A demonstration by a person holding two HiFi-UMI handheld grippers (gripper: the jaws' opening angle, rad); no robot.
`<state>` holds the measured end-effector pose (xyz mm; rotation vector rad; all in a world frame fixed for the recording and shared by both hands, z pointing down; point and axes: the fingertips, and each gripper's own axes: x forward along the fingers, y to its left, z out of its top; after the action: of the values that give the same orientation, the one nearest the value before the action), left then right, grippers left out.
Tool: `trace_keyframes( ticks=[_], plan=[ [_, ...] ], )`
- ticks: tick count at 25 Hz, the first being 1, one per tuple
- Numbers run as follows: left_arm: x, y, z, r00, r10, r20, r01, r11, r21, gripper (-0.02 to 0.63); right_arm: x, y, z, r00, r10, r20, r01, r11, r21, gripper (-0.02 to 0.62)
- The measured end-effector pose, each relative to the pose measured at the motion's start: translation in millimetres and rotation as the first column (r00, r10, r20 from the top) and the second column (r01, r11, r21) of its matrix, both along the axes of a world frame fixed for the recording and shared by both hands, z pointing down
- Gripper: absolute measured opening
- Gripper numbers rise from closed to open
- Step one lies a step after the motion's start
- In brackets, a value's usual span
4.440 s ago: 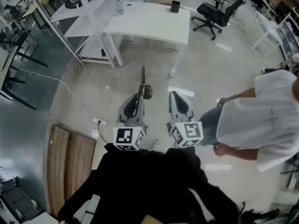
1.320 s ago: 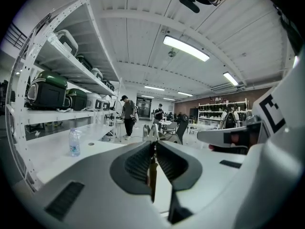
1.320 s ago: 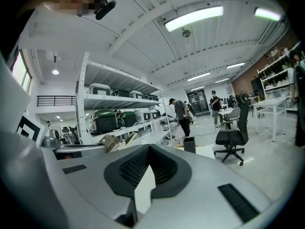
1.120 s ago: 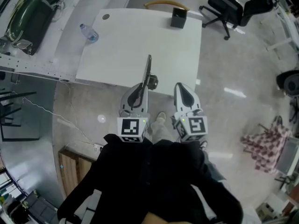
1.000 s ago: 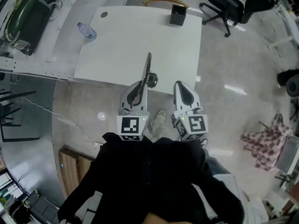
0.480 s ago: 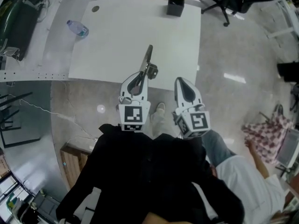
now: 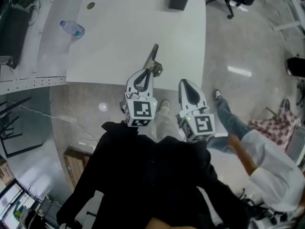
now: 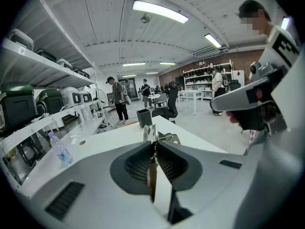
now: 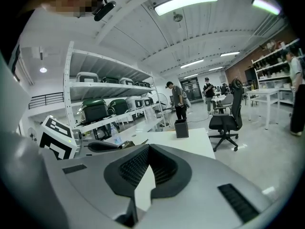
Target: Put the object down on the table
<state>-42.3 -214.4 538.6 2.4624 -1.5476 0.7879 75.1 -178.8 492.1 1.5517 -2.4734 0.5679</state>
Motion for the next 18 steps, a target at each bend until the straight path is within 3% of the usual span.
trace_keyframes(
  ticks=[18],
  plan=[
    [9.4, -31.5, 59.5, 0.979, 0.104, 0.178, -0.095, 0.994, -0.059, 0.037, -2.8, -12.4, 19.0, 1.000, 0.019, 0.016, -0.018, 0.998, -0.059, 0.002]
  ],
)
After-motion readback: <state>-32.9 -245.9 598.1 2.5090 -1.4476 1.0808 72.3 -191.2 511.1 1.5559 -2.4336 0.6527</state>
